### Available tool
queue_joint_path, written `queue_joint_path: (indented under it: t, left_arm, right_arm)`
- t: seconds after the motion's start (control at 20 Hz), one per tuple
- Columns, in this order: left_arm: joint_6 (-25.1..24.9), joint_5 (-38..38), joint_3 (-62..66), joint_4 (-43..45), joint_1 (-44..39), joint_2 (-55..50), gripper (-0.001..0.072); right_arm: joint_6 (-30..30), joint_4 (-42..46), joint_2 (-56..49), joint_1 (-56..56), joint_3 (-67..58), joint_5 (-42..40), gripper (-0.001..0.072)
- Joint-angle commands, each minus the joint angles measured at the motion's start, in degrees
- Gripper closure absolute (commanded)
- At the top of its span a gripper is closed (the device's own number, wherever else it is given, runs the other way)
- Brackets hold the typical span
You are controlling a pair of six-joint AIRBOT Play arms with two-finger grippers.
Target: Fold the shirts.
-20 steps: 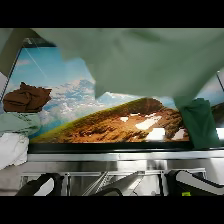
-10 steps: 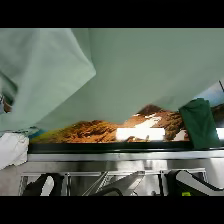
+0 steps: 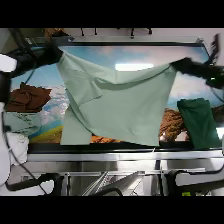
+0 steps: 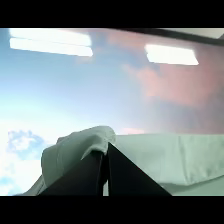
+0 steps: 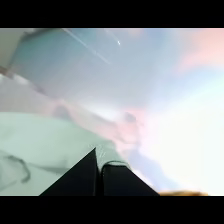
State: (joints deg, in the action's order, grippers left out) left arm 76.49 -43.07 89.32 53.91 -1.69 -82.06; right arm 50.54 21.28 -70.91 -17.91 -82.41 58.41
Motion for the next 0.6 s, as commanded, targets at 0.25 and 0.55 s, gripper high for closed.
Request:
queue_joint_path:
  t: [0.25,0.55]
  left_arm:
    - [0.6,-3.9,19.6,3.1,1.7,-27.8,0.0545]
    - [0.5,-23.6,27.4,4.7,9.7,-27.6,0.0001]
  right_arm:
    - [-10.3,-11.0,-22.8,2.9,-2.2,-7.2,0.0652]
    - [-3.1,-3.3,-15.6,-5.3,-2.4,2.1,0.0411]
